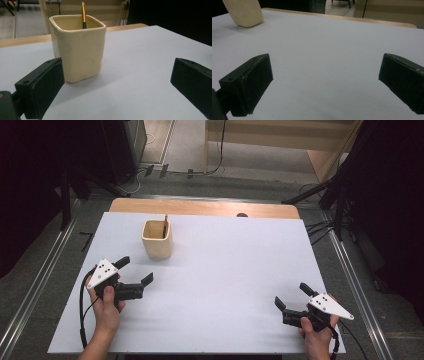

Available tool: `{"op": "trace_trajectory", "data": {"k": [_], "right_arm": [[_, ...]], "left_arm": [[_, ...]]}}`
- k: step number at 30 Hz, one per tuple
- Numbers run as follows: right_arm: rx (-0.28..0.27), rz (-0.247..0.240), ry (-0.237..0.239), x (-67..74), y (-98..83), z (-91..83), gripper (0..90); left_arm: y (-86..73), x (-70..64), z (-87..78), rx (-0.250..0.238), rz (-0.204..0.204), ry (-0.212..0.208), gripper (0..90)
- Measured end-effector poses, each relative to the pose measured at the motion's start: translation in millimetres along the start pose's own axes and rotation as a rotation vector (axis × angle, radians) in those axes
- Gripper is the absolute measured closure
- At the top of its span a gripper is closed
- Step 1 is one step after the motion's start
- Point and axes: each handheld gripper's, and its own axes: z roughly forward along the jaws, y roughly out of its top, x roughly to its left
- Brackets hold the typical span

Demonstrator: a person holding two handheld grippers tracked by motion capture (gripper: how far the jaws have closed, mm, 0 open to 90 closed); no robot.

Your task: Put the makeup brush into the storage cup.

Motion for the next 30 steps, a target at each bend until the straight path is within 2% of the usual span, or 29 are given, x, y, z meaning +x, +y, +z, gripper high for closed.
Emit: {"op": "trace_trajectory", "data": {"k": [2,11,14,21,26,30], "right_arm": [[0.000,0.000,0.003,0.3,0.0,0.0,0.0],[-0.001,-0.008,0.004,1.0,0.2,0.5,0.0],[-0.001,-0.001,0.003,-0.2,0.1,-0.1,0.0],[-0.001,0.000,0.001,-1.5,-0.2,0.2,0.0],[-0.003,0.001,-0.002,-2.1,-0.2,0.1,0.0],[-0.004,0.010,-0.007,-3.0,-0.3,-1.0,0.0]], "left_arm": [[-3.2,-2.9,-2.8,0.011,0.009,0.000,0.0],[-17.1,-10.0,-14.6,0.035,-0.001,-0.018,0.0],[-21.0,-8.3,-24.0,0.035,0.011,-0.006,0.0],[-27.7,-2.8,-42.6,0.024,0.002,0.011,0.0],[-30.9,1.5,-53.4,0.014,-0.012,0.013,0.0],[-32.9,1.3,-60.4,0.014,-0.008,0.011,0.0]]}}
